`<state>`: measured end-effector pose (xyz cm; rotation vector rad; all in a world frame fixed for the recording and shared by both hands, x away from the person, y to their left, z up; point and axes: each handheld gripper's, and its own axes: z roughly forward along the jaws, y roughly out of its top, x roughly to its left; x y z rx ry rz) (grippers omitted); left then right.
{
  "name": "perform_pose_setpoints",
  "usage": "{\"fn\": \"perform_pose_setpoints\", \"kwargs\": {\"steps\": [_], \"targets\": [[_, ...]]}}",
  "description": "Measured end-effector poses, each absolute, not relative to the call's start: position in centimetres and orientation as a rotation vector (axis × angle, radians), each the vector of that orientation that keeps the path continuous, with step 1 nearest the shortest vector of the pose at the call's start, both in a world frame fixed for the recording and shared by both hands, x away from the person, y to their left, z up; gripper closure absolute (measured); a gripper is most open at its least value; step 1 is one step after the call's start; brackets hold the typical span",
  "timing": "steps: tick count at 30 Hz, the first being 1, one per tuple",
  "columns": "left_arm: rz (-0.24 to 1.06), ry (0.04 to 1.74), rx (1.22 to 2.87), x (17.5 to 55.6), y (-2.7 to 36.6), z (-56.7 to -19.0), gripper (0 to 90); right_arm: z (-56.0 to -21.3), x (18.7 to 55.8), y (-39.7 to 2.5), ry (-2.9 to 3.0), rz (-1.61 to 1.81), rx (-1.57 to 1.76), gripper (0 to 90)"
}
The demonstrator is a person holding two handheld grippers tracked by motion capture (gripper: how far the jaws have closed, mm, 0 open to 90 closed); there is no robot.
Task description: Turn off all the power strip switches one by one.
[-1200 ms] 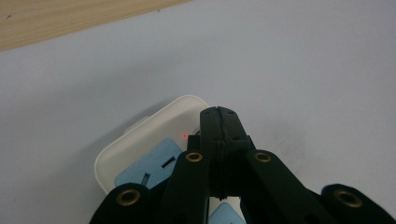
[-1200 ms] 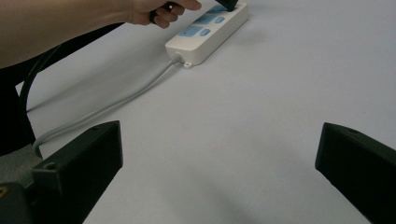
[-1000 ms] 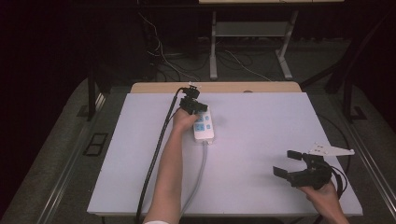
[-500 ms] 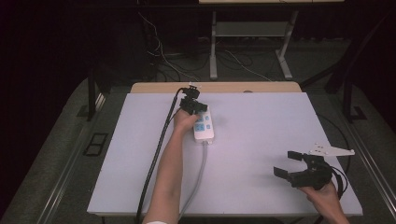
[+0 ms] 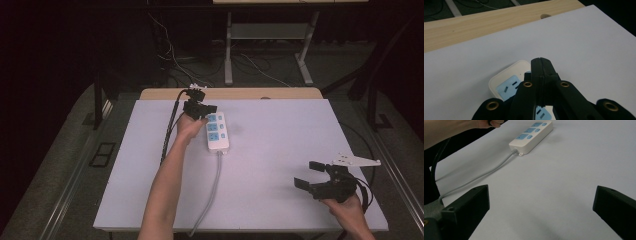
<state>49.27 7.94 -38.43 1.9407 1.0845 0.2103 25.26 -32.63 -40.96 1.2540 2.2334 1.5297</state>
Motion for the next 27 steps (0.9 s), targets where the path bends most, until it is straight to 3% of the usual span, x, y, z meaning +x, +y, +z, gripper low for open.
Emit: {"fn": "perform_pose_setpoints", "kwargs": {"steps": [4, 8, 16, 17, 27], "targets": [[0.216, 1.056, 1.919, 48.1, 9.2, -37.6, 86.5, -41.0, 25.3, -32.5, 2.236, 1.53, 1.254, 0.6], [0.185, 1.009, 1.907, 46.8, 10.2, -37.2, 67.8, -41.0, 25.3, -32.6, 2.233, 1.532, 1.257, 0.6], [0.182, 0.993, 1.9, 44.3, 12.3, -36.2, 4.6, -41.0, 25.3, -32.5, 2.232, 1.531, 1.259, 0.6], [0.189, 0.989, 1.904, 43.9, 12.5, -36.1, 0.0, -41.0, 25.3, -32.5, 2.23, 1.53, 1.26, 0.6], [0.22, 0.952, 1.918, 39.9, 15.2, -36.0, 0.0, -41.1, 25.4, -32.3, 2.234, 1.521, 1.263, 0.6]]}}
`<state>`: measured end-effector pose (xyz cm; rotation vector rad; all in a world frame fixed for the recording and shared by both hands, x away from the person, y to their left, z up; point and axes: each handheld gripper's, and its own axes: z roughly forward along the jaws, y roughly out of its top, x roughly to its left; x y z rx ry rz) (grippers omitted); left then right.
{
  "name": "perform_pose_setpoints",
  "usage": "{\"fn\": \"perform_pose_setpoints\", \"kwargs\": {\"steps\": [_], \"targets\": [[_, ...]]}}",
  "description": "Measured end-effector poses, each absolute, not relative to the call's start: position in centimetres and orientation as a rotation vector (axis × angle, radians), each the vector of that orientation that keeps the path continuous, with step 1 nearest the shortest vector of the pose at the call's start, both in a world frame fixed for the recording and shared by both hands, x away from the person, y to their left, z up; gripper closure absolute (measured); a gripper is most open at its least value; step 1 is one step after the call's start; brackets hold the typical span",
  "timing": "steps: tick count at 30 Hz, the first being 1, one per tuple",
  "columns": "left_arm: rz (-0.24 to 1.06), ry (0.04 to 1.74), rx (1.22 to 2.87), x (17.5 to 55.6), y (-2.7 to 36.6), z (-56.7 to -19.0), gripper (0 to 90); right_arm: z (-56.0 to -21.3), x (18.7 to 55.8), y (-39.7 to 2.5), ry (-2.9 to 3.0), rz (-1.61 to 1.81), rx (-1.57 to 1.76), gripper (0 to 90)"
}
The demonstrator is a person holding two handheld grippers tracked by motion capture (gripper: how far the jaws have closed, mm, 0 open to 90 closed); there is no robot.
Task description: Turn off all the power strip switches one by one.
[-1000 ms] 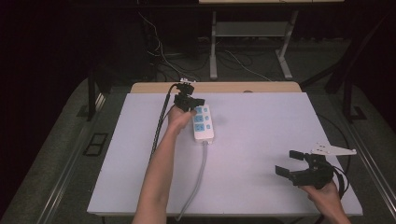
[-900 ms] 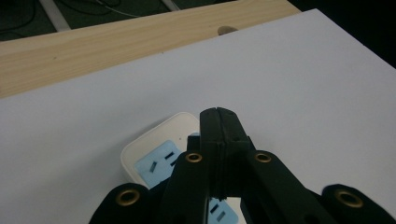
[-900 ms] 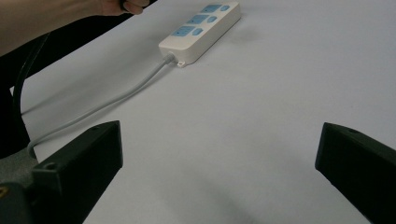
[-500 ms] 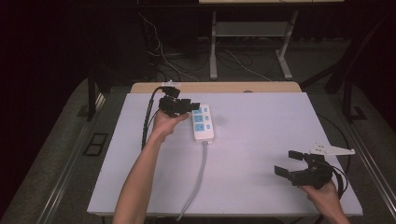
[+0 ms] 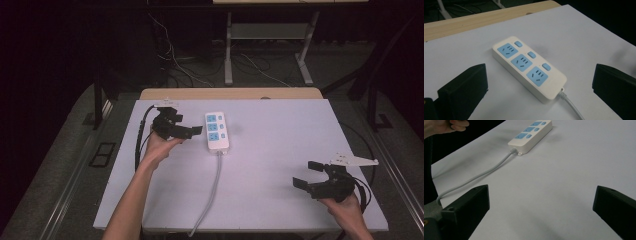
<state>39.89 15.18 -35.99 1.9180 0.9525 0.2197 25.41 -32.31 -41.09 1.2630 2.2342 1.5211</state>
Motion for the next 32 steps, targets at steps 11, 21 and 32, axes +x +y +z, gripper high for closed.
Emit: {"fn": "perform_pose_setpoints", "kwargs": {"steps": [11, 21, 32], "targets": [[0.24, 0.945, 1.866, 35.9, 17.3, -37.4, 0.0, -41.1, 25.4, -32.0, 2.245, 1.517, 1.256, 0.6], [0.262, 0.915, 1.839, 31.0, 17.9, -39.0, 0.0, -41.2, 25.1, -31.8, 2.257, 1.523, 1.252, 0.6], [0.254, 0.875, 1.864, 26.9, 17.7, -40.2, 0.0, -41.2, 24.8, -31.5, 2.264, 1.525, 1.245, 0.6]]}}
